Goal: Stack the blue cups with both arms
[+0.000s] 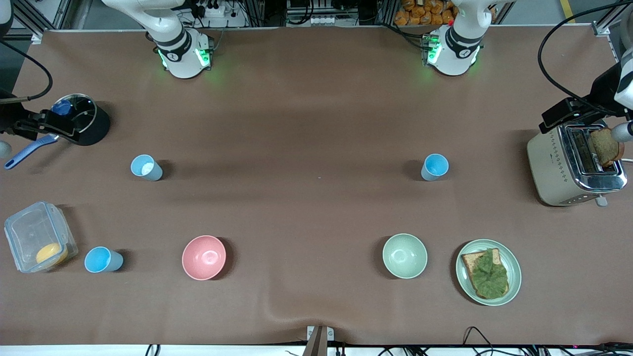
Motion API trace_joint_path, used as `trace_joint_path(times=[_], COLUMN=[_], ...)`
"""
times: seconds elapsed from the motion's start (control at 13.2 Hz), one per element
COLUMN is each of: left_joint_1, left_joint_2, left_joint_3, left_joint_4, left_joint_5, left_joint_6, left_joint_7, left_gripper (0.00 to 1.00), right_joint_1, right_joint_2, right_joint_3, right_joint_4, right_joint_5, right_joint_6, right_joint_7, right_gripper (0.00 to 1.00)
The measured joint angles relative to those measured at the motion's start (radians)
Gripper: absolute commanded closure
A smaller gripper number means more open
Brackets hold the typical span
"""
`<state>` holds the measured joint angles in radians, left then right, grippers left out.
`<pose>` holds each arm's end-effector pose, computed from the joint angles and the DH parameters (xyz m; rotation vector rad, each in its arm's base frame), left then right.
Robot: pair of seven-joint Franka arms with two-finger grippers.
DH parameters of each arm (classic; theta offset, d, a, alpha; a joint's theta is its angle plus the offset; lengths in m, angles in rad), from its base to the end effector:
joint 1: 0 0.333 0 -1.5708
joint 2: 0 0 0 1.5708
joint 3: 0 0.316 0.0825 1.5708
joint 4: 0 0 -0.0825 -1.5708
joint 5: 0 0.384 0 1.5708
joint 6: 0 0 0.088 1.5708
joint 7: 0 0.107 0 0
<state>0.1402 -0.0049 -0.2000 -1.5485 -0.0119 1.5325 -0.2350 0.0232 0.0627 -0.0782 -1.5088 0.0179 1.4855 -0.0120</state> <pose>0.5483 -0.0344 0.6343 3.1204 0.2735 -0.0199 0.5640 -0.0276 0.6114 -3.1222 0.0660 0.1333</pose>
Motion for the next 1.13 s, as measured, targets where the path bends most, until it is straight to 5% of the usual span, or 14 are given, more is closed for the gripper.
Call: trace_joint_path(times=[0.6, 1.13], left_joint_1=[0.004, 0.008], left_joint_2=[-0.018, 0.028], left_joint_3=[-0.044, -0.040], left_joint_4=[0.000, -0.003], left_joint_5=[0.000, 0.000], left_joint_6=[-0.051, 0.027], left_joint_7=[0.000, 0.000], left_gripper=[0.00, 0.00], right_joint_1=[-0.023, -0.066], right_joint_2=[0.038, 0.182], right_joint_3=[-0.012, -0.015], right_joint_4=[-0.007, -0.070], right_joint_5=[0.000, -0.035], right_joint_6=[-0.027, 0.068], right_joint_7=[0.000, -0.023], right_gripper=[0.00, 0.00])
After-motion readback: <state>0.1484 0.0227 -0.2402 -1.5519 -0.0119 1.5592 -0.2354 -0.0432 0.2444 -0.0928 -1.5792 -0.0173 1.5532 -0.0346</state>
